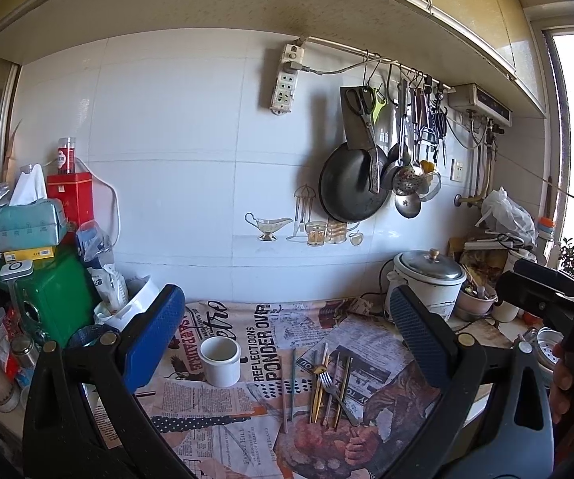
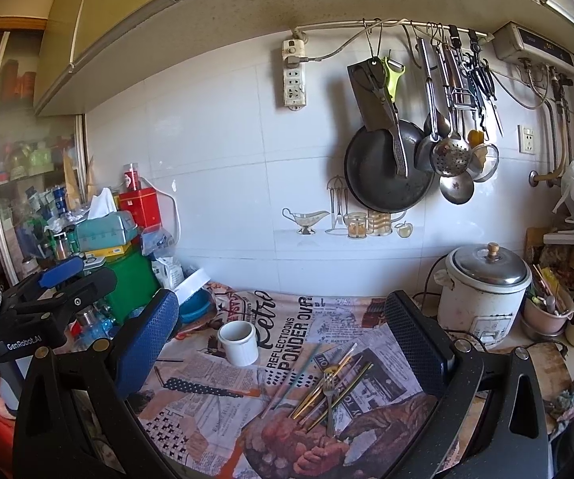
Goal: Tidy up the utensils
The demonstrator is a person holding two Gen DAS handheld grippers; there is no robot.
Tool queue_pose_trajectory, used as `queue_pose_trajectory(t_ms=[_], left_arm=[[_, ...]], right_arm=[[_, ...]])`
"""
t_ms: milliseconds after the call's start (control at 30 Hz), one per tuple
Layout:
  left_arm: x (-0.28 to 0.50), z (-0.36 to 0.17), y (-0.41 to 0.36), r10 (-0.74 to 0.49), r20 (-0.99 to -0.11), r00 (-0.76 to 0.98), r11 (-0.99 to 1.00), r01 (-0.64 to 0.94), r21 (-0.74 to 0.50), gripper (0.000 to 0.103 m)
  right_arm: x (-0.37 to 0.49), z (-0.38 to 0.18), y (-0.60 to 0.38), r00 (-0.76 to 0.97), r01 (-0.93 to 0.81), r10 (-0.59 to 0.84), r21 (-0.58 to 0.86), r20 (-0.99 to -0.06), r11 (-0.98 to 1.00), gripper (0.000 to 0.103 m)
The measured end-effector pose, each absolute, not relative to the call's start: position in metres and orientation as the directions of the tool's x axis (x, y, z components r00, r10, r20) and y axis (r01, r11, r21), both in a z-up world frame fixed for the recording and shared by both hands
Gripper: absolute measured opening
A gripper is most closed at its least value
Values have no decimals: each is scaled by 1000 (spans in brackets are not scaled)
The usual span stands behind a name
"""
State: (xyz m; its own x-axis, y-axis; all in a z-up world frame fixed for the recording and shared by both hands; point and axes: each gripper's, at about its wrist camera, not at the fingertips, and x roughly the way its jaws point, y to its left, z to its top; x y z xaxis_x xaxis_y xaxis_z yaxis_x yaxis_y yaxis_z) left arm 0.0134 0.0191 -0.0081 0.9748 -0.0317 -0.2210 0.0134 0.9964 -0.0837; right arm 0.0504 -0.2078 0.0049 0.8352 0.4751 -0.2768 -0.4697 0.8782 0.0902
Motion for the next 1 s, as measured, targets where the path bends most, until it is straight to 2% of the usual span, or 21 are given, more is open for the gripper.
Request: queue_pose_trajectory(t_ms=[333, 500, 733, 1000], left_arm=[[34, -16, 21, -21, -249, 968, 997, 1, -81, 103], [59, -30, 24, -9, -294, 956, 996, -18, -89, 103], [112, -74, 31, 23, -431, 902, 989, -84, -122, 103], [178, -148, 35, 77, -611, 788, 974, -191, -123, 103]], right_arm=[[70, -3, -208, 830, -467, 473, 94, -297, 879, 103], [93, -20, -207, 818, -452, 455, 98, -351, 887, 103], [136, -60, -205, 780, -414, 396, 75, -484, 907, 103], [191, -119, -206, 686, -395, 331, 50, -648, 917, 103]])
